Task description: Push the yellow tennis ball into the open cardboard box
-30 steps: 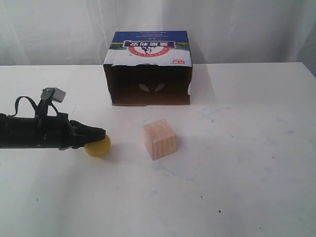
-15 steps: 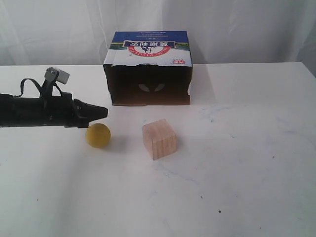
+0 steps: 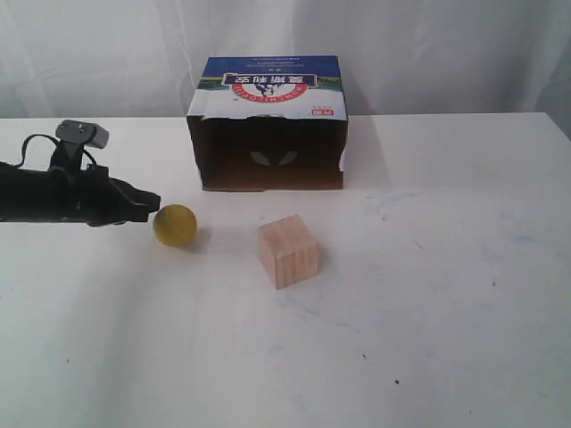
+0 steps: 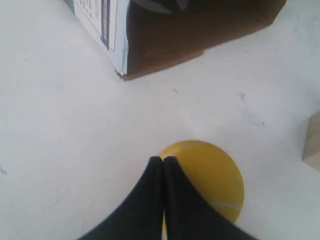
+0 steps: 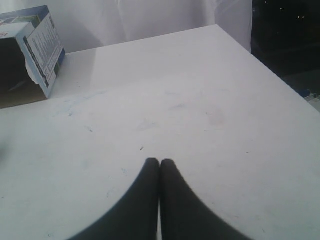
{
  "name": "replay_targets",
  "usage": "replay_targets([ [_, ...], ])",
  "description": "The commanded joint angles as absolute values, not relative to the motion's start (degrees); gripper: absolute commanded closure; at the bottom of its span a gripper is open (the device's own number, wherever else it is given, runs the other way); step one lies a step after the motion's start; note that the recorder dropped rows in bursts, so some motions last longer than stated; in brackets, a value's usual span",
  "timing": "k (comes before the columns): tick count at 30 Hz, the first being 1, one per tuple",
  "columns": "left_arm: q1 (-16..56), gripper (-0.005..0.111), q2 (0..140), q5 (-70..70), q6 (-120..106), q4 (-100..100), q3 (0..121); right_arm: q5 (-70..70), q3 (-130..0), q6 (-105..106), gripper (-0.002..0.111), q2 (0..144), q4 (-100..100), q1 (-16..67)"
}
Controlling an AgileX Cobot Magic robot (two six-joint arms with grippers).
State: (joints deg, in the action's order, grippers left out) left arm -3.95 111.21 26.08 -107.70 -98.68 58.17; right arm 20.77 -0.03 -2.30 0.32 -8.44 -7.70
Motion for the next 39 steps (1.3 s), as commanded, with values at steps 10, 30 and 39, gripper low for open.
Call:
replay_targets([
  [10, -4.0, 0.107, 119.4, 35.3, -110.2, -99.9, 63.3, 20.2, 0.0, -2.4, 0.108, 0.0, -8.3, -8.0],
  [30, -10.3, 0.107, 115.1, 61.4, -104.8, -96.0, 61.0, 20.2, 0.0, -2.4, 0.108, 0.0, -8.3, -8.0],
  [39, -7.1, 0.107, 115.1, 56.9, -104.8, -88.0, 57.1, 20.2, 0.0, -2.4, 0.108, 0.0, -8.3, -8.0],
])
